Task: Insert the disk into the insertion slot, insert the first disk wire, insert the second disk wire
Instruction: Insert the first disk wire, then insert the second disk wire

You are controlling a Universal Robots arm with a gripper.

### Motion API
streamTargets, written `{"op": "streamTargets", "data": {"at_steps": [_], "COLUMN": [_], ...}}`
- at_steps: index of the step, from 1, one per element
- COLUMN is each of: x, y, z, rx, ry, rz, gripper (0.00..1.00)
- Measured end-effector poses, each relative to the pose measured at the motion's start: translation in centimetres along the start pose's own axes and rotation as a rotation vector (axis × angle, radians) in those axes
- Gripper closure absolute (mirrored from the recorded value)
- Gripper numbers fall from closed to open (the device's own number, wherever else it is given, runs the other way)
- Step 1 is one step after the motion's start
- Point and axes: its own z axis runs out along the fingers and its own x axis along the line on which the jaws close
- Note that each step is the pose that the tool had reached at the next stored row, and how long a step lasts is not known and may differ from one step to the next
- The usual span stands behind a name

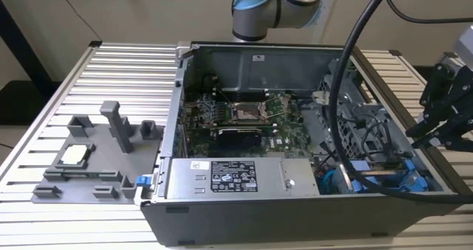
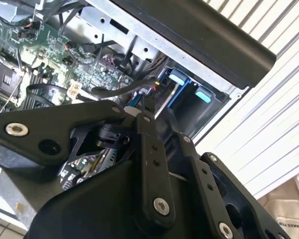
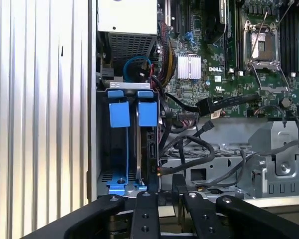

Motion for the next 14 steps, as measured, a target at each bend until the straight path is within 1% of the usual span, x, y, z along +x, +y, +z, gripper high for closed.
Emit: {"op": "streamTargets", "data": {"at_steps": [3,7,8,9,12,14], "x": [-0.01,-0.13,-0.2,-0.36,-1.26,-1.49], "y": [0.01,0.08,0.09,0.09,0.11,0.14], "z": [-0.06,-0.78,-0.83,-0.82,-0.77,-0.95], "rx": [-0.0001,-0.0001,-0.0001,0.0,0.0001,0.0002], "ry": [0.0002,0.0001,0.0,0.0005,0.0067,0.0085], "rz": [0.0,0.0,0.0,0.0,0.001,0.001], "gripper": [0.73,0.73,0.73,0.73,0.73,0.73]}}
